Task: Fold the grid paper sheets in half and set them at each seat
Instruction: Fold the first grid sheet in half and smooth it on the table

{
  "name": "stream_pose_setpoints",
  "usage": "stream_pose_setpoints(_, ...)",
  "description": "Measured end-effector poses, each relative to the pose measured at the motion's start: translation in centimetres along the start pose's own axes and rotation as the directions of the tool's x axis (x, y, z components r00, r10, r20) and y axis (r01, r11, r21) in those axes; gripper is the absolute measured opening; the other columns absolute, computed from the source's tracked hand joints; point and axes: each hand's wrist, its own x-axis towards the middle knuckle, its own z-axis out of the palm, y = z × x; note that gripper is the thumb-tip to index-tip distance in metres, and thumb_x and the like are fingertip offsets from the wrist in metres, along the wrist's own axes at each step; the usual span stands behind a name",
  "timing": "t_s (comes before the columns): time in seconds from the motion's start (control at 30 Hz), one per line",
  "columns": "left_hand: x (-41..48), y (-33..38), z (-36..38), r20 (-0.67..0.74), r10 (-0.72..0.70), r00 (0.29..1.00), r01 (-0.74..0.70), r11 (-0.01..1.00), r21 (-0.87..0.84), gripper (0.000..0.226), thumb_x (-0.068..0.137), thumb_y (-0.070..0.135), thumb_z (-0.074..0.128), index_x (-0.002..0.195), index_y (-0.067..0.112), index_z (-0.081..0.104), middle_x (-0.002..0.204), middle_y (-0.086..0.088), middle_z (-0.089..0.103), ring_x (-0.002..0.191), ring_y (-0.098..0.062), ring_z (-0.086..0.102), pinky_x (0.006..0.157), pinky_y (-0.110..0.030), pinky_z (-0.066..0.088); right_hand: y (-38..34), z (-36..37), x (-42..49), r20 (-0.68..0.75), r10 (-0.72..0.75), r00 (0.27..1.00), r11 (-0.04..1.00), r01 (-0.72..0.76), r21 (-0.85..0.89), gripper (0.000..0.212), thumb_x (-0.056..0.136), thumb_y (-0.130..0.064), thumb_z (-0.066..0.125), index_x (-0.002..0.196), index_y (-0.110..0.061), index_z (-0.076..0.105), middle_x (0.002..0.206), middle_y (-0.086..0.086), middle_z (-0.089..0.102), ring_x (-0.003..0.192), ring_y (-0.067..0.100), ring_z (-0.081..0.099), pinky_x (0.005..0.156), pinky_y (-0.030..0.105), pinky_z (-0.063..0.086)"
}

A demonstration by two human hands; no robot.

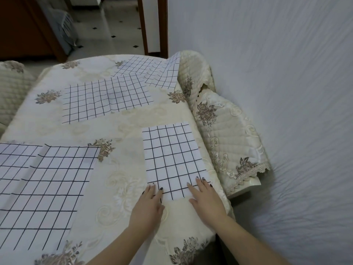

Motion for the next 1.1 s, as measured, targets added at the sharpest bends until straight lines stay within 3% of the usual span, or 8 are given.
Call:
stream_pose_setpoints(0.4,1.2,0.1,-0.3,-0.017,-0.029,0.999,0.029,0.999,0.031,0.057,0.101,0.037,0.031,0.153,0.020,0.018,0.163,-0.006,0.006,0.150,-0.021,-0.002,0.122,-0.032,0.008,-0.7,0.1,1.4,-0.055,0.045,0.997,0.999,-0.044,0.026,0.051,0.101,-0.029,0.031,0.151,-0.034,0.017,0.162,0.003,0.006,0.149,0.021,0.002,0.121,0.037,0.010)
stream_pose_setpoints(0.8,2.2,-0.6,-0.9,0.021,-0.012,1.000,0.012,0.999,0.042,0.059,0.099,0.038,0.036,0.153,0.021,0.018,0.163,-0.005,0.007,0.150,-0.021,-0.001,0.121,-0.034,0.008,-1.3,-0.3,2.1,-0.078,0.079,0.994,0.996,-0.075,0.050,0.050,0.101,-0.031,0.033,0.150,-0.033,0.022,0.162,0.002,0.008,0.149,0.019,0.004,0.120,0.037,0.008)
stream_pose_setpoints(0.97,2.0,-0.9,-2.1,-0.066,-0.083,0.994,0.068,0.974,-0.215,0.060,0.095,0.034,0.050,0.149,0.017,0.031,0.159,-0.005,0.023,0.148,-0.019,0.016,0.119,-0.030,0.016,-3.2,-1.1,2.3,-0.170,0.067,0.983,0.967,-0.022,0.255,0.048,0.099,-0.031,0.043,0.146,-0.025,0.037,0.157,0.004,0.026,0.146,0.019,0.018,0.117,0.028,0.013)
stream_pose_setpoints(1.1,0.9,-1.2,-3.9,-0.178,-0.191,0.965,0.091,0.885,-0.456,0.053,0.093,0.028,0.056,0.142,0.015,0.044,0.145,0.000,0.046,0.135,-0.018,0.041,0.109,-0.028,0.031,-6.4,-2.4,2.7,-0.202,0.067,0.977,0.848,0.050,0.528,0.044,0.096,-0.028,0.051,0.139,-0.022,0.046,0.140,-0.006,0.045,0.130,0.008,0.037,0.103,0.016,0.027)
